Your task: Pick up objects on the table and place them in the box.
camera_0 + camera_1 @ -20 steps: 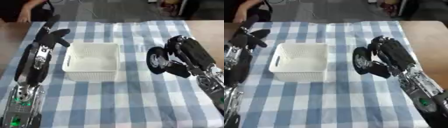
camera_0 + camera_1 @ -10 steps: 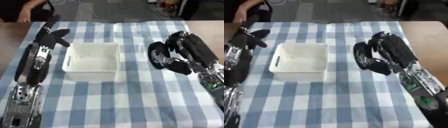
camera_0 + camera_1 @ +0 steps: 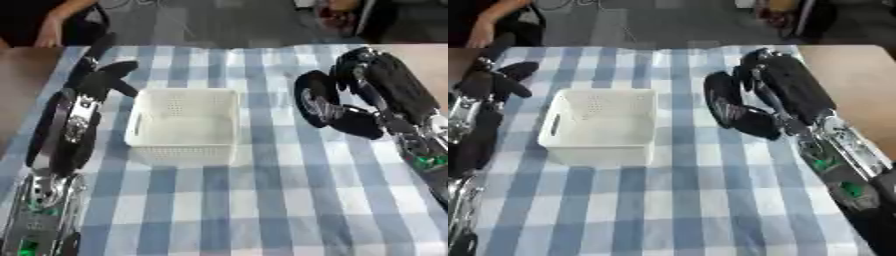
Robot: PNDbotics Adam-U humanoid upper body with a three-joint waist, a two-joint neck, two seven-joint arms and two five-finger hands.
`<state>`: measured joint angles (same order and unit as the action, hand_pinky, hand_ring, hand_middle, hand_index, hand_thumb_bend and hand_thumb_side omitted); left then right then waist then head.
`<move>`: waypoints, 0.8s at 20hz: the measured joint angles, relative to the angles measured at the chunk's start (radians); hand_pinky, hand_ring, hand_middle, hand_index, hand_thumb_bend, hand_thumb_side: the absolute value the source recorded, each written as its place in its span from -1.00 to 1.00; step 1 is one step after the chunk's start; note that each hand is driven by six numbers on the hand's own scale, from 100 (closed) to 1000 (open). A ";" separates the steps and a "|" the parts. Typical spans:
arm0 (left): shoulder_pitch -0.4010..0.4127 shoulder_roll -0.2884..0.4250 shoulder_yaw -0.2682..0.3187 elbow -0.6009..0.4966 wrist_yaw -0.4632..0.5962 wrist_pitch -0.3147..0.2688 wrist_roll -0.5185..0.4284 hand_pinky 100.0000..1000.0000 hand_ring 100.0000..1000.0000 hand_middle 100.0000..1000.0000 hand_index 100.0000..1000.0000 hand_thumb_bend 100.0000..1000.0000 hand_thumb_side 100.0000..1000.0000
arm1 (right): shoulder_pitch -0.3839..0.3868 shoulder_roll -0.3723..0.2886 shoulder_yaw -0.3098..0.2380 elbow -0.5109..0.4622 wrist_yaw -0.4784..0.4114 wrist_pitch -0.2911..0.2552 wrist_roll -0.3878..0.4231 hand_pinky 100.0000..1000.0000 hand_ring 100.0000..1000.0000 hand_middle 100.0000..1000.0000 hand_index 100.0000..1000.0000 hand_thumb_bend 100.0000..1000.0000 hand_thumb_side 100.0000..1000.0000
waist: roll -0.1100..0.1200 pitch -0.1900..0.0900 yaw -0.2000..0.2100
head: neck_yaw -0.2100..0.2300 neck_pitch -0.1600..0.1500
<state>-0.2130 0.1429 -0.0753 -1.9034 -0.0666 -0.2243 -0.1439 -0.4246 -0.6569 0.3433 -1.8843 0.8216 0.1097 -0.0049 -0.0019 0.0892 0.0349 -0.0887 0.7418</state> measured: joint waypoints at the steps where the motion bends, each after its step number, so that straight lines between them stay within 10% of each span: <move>1: 0.000 0.000 -0.002 0.000 0.001 0.000 -0.001 0.83 0.56 1.00 0.02 -1.00 0.79 | -0.009 -0.003 0.000 0.000 0.000 0.000 0.000 -0.31 -0.60 -0.50 -0.27 -1.00 0.36 | 0.000 0.000 0.003 | 0.000 0.000; 16: -0.056 -0.035 -0.025 -0.031 0.043 0.005 -0.019 0.80 0.54 1.00 0.05 -1.00 0.74 | -0.117 -0.022 0.009 0.040 0.005 0.003 -0.003 -0.31 -0.58 -0.49 -0.27 -1.00 0.42 | 0.011 0.026 0.089 | -0.048 -0.062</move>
<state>-0.2688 0.1075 -0.1002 -1.9348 -0.0240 -0.2191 -0.1632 -0.5414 -0.6789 0.3522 -1.8438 0.8262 0.1124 -0.0076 0.0088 0.1149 0.1240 -0.1367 0.6801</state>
